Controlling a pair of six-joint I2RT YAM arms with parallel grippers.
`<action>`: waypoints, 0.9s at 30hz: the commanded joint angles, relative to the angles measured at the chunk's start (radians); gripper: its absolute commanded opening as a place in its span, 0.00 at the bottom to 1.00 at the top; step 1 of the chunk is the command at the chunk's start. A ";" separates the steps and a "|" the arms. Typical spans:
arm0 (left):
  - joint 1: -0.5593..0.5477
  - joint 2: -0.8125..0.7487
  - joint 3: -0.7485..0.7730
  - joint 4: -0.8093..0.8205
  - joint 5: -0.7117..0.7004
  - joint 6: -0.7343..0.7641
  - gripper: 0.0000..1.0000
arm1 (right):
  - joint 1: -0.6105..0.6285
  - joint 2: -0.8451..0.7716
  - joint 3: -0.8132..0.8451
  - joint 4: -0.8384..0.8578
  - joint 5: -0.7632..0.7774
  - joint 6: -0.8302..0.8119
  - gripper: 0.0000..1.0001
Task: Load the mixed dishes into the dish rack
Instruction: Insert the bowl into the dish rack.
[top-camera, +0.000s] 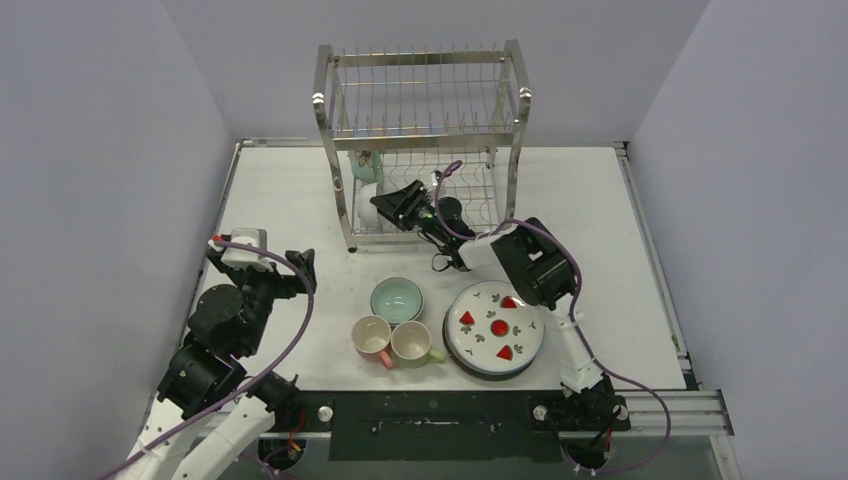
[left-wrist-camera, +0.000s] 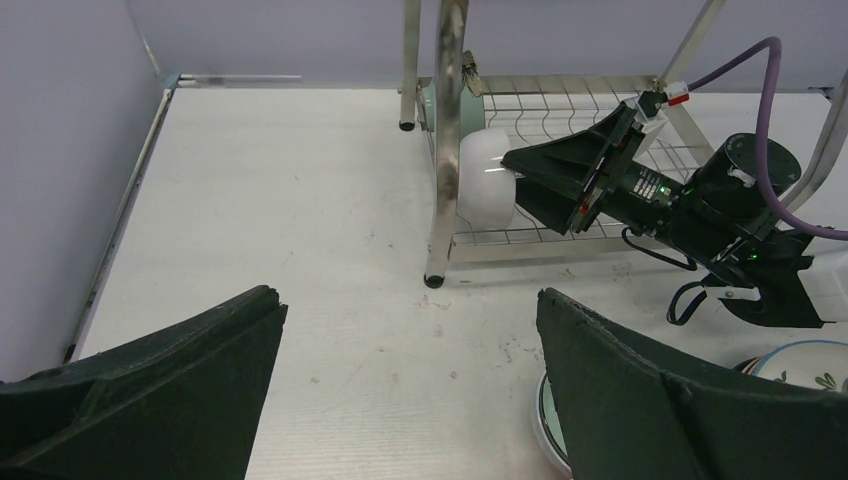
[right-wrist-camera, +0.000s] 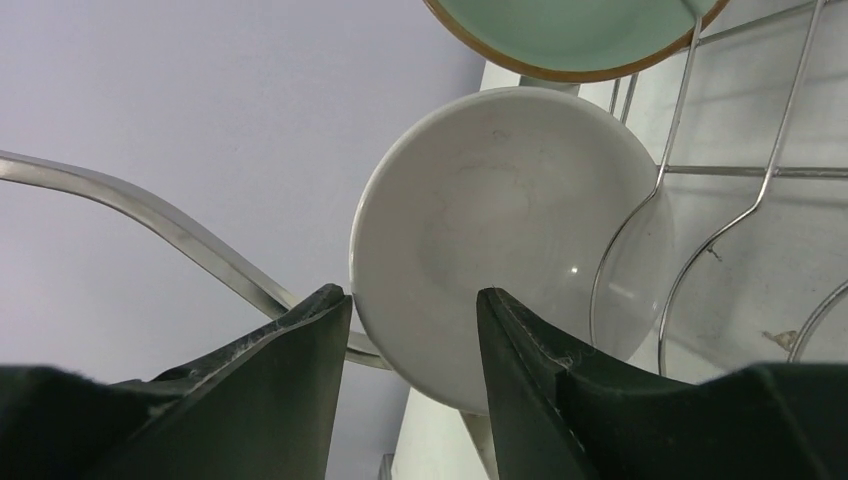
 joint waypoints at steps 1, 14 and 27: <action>-0.003 0.008 0.030 0.039 0.003 0.006 0.97 | -0.008 -0.135 -0.021 0.005 0.012 -0.058 0.51; -0.002 0.020 0.030 0.037 0.005 0.006 0.96 | -0.017 -0.283 -0.133 -0.106 0.034 -0.165 0.58; -0.003 0.038 0.030 0.035 0.010 0.005 0.96 | -0.009 -0.452 -0.278 -0.262 0.029 -0.294 0.58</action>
